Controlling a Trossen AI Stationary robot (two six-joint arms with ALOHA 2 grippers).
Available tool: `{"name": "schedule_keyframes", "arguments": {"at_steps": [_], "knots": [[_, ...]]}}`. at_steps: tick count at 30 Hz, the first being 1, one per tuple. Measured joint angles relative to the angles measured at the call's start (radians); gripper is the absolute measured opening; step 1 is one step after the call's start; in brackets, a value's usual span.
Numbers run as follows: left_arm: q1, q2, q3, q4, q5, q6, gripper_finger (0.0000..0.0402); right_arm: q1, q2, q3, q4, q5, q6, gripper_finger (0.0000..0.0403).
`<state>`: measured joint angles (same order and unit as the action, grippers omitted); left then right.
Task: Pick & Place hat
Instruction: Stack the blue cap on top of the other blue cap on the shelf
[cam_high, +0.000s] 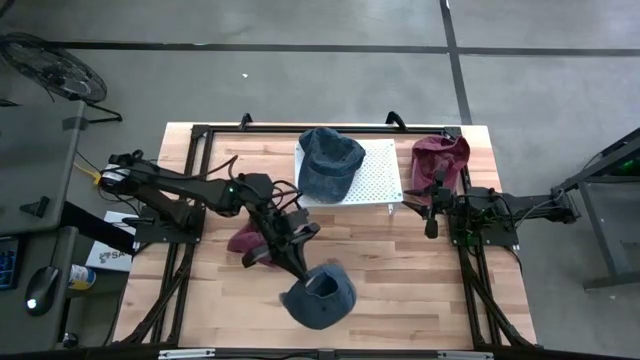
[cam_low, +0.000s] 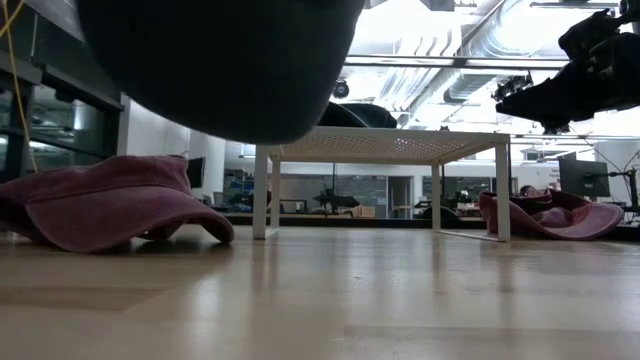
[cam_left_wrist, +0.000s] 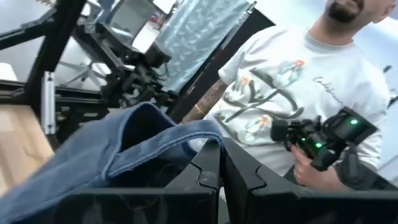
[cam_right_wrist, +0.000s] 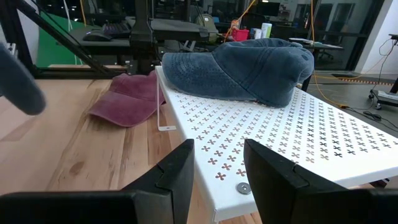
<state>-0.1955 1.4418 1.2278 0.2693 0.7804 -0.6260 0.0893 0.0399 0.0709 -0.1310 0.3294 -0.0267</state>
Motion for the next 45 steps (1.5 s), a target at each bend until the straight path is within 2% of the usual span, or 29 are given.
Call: {"name": "schedule_keyframes", "arguments": {"at_steps": [5, 14, 21, 29, 35, 45], "knots": [[0.003, 0.000, -0.013, 0.047, 0.078, -0.002, 0.0000, 0.000, 0.000, 0.000, 0.000, 0.000, 0.000, 0.0133], [0.141, 0.000, -0.013, 0.261, 0.137, -0.090, 0.0000, 0.000, 0.000, 0.000, 0.000, 0.000, 0.000, 0.0133], [0.260, -0.001, -0.013, 0.288, 0.027, -0.165, 0.0000, 0.000, 0.000, 0.000, 0.000, 0.000, 0.000, 0.0133], [0.348, -0.001, -0.012, 0.405, 0.045, -0.207, 0.0000, 0.000, 0.000, 0.000, 0.000, 0.000, 0.000, 0.0133], [0.373, 0.000, -0.001, 0.466, 0.154, -0.249, 0.0000, 0.000, 0.000, 0.000, 0.000, 0.000, 0.000, 0.0133], [0.352, 0.000, 0.142, 0.473, 0.347, -0.290, 0.0000, 0.000, 0.000, 0.000, 0.000, 0.000, 0.000, 0.0133]]}}
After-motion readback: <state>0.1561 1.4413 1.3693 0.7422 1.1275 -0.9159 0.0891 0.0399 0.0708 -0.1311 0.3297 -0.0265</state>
